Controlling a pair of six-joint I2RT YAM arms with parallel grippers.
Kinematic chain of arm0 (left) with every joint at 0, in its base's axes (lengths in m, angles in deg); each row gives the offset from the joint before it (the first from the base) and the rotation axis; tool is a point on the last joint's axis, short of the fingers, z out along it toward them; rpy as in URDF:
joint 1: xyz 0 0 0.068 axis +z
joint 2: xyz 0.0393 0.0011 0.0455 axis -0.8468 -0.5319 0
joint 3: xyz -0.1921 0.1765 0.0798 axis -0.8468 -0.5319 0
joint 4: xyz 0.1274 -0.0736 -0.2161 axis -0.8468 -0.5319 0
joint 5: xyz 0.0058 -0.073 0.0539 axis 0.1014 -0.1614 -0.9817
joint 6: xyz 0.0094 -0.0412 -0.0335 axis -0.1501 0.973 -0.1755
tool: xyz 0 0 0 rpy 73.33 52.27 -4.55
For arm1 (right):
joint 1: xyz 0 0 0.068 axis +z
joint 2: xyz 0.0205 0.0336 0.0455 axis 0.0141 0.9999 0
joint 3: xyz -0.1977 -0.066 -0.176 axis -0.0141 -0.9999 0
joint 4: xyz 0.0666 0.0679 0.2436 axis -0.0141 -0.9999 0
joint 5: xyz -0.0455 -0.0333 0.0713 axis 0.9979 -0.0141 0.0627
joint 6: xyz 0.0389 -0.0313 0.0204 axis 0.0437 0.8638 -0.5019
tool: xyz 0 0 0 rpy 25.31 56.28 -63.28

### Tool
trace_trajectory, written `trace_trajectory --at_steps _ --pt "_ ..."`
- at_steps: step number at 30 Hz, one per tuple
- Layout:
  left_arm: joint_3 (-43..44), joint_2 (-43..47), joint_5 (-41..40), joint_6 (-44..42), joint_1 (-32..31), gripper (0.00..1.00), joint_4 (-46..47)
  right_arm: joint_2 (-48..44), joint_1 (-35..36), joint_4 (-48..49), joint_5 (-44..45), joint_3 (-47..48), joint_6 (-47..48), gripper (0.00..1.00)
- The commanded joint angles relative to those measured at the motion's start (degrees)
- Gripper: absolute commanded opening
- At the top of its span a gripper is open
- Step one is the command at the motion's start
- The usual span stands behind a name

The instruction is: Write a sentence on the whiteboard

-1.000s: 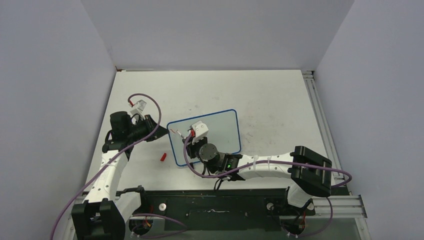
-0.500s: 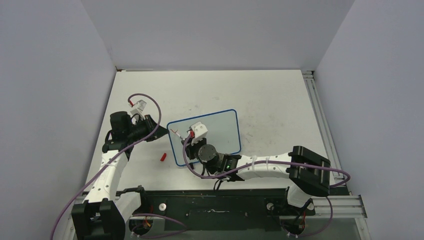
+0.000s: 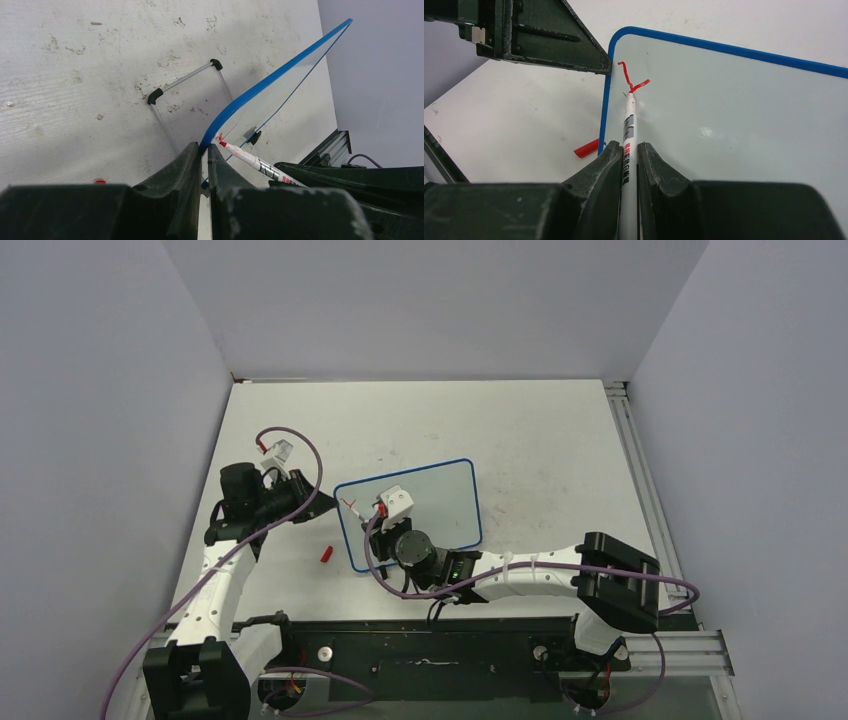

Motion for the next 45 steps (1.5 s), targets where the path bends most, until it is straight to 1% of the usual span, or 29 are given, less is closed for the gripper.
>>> trace_trajectory --at_steps 1,19,27,32,45 --pt "1.55 0.13 2.07 -0.15 -0.67 0.08 2.02 0.52 0.53 1.44 1.34 -0.09 -0.82 0.05" --pt "1.55 0.23 2.02 -0.23 -0.67 0.08 2.06 -0.46 3.49 -0.12 2.91 -3.53 -3.02 0.05" --pt "1.49 0.30 2.04 -0.23 -0.76 0.08 1.98 -4.38 5.49 -0.56 4.83 -2.69 -0.80 0.05" --pt "1.44 0.35 2.01 -0.24 -0.80 0.08 1.98 -6.04 5.48 -1.22 5.82 -1.76 0.04 0.05" --pt "1.42 0.41 1.97 -0.24 -0.89 0.08 1.97 -3.14 2.91 -0.39 5.53 -0.01 1.26 0.05"
